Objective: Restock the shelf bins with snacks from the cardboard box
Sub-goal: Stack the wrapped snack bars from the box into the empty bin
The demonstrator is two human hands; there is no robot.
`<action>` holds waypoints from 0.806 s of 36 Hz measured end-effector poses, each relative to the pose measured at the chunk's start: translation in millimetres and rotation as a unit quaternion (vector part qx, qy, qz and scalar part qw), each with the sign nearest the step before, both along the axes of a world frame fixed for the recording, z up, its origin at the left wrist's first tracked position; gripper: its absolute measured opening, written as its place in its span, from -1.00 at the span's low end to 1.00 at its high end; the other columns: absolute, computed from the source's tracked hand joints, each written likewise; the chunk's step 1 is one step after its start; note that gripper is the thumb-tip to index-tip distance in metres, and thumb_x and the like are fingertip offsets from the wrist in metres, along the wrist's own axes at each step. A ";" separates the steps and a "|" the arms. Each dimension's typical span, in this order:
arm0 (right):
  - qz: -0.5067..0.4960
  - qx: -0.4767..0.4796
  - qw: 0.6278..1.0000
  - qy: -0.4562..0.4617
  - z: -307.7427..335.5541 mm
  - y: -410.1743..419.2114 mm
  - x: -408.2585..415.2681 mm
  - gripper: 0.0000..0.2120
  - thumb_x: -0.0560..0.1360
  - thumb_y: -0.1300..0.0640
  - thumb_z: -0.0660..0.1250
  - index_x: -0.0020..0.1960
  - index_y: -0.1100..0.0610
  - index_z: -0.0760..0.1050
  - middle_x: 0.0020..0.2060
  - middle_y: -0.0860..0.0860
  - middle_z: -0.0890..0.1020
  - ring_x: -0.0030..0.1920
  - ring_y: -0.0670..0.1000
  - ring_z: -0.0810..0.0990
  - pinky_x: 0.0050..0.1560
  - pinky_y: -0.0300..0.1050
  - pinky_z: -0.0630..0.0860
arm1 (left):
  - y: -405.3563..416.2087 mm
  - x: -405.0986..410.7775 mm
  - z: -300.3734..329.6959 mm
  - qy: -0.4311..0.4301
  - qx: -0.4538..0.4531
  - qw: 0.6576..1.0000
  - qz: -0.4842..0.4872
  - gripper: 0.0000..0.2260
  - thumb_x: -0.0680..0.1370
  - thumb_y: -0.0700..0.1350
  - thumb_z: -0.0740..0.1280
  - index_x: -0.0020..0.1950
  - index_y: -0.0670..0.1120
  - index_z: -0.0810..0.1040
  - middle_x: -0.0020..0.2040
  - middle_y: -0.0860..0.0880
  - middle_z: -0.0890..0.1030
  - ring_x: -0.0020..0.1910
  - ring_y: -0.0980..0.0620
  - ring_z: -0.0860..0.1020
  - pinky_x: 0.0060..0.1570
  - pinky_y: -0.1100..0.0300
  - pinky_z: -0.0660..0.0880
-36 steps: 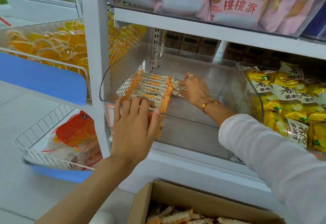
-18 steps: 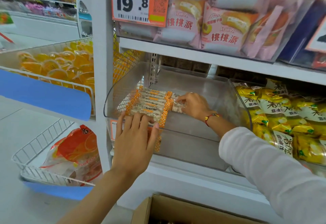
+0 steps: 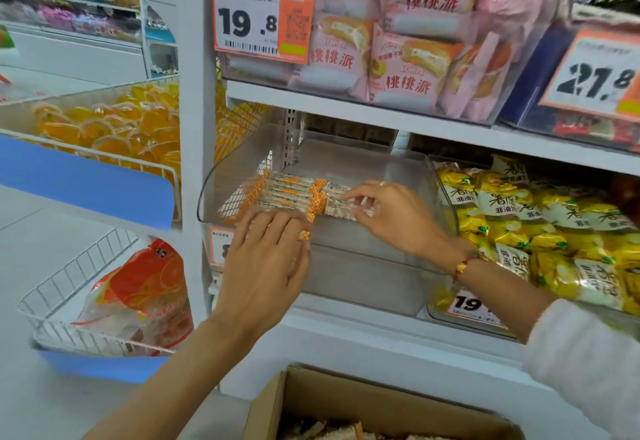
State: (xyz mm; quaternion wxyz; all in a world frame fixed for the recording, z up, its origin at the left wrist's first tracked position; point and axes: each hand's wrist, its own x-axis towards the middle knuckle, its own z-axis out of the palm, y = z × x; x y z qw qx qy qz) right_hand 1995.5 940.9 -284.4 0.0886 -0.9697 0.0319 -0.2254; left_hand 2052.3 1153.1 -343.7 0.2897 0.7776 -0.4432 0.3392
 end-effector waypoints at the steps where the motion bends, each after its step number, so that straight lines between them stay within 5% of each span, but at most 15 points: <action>1: 0.004 -0.002 1.000 -0.008 2.7 8.0 -18.6 -0.72 0.50 0.15 0.36 0.18 -0.07 0.59 -0.14 -0.19 0.62 -0.17 -0.09 0.56 -0.14 -0.15 0.48 | -1.3 -7.3 2.9 -0.001 0.000 1.000 -0.014 -0.80 0.57 -0.08 0.16 -0.01 -0.10 0.57 -0.07 -0.01 0.59 -0.06 -0.03 0.48 0.02 0.13 0.34; 4: 0.009 -0.014 1.000 0.002 1.5 26.0 -73.8 -0.67 0.52 0.12 0.34 0.24 -0.12 0.53 -0.32 -0.26 0.52 -0.27 -0.11 0.56 -0.23 -0.16 0.48 | -7.9 -30.9 8.3 0.046 0.015 0.998 -0.032 -0.77 0.58 -0.02 0.13 -0.12 -0.05 0.53 -0.27 0.04 0.56 -0.31 0.00 0.49 -0.43 0.26 0.17; 6: 0.008 -0.005 1.000 0.021 -9.8 32.6 -107.1 -0.70 0.53 0.11 0.33 0.24 -0.10 0.55 -0.33 -0.26 0.49 -0.33 -0.15 0.54 -0.29 -0.16 0.46 | -16.8 -46.6 2.9 0.081 0.017 0.996 -0.032 -0.76 0.59 0.01 0.12 -0.12 -0.03 0.53 -0.29 0.06 0.56 -0.33 0.01 0.51 -0.46 0.29 0.11; 10: -0.022 0.027 0.987 0.157 -63.0 26.6 -158.4 -0.76 0.57 0.01 0.26 0.22 -0.13 0.54 -0.24 -0.29 0.51 -0.25 -0.16 0.53 -0.24 -0.17 0.40 | -34.7 -79.8 -34.8 0.233 0.045 0.971 -0.039 -0.80 0.63 0.02 0.14 0.01 0.02 0.53 -0.12 0.09 0.59 -0.15 0.03 0.56 -0.34 0.14 0.43; 15: -0.086 0.110 0.922 0.362 -148.9 0.5 -205.5 -0.74 0.60 0.04 0.22 0.25 -0.01 0.53 0.14 -0.07 0.60 0.12 -0.03 0.55 0.11 -0.09 0.48 | -37.6 -119.2 -113.9 0.323 0.230 0.918 -0.022 -0.81 0.64 0.04 0.11 0.08 0.03 0.48 -0.03 0.09 0.58 -0.03 0.02 0.57 -0.08 0.07 0.52; 20: -0.124 0.116 0.885 0.434 -218.4 -6.2 -235.0 -0.60 0.62 0.08 0.14 0.45 0.06 0.31 0.31 0.07 0.47 0.27 0.09 0.45 0.08 -0.08 0.41 | -20.9 -120.9 -193.5 0.352 0.367 0.861 -0.028 -0.82 0.60 0.07 0.18 0.12 0.07 0.49 0.07 0.13 0.55 0.06 0.09 0.54 -0.03 0.17 0.47; 24: -0.146 0.077 0.883 0.440 -258.7 -8.8 -239.5 -0.50 0.62 0.05 0.11 0.52 0.10 0.10 0.41 0.12 0.33 0.40 0.16 0.29 0.36 0.04 0.25 | -22.4 -109.9 -237.2 0.350 0.433 0.830 -0.031 -0.72 0.62 0.06 0.17 0.30 0.06 0.43 0.18 0.08 0.50 0.18 0.05 0.47 0.06 0.13 0.47; 29: -0.167 0.077 0.853 0.488 -292.8 -11.8 -247.5 -0.25 0.59 -0.12 0.15 0.57 0.14 -0.18 0.55 0.11 0.00 0.53 0.16 0.01 0.45 0.14 0.08 | -38.8 -112.4 -279.9 0.361 0.461 0.809 -0.050 -0.54 0.64 0.00 0.14 0.53 -0.03 0.18 0.46 0.01 0.30 0.43 -0.02 0.28 0.33 0.08 0.33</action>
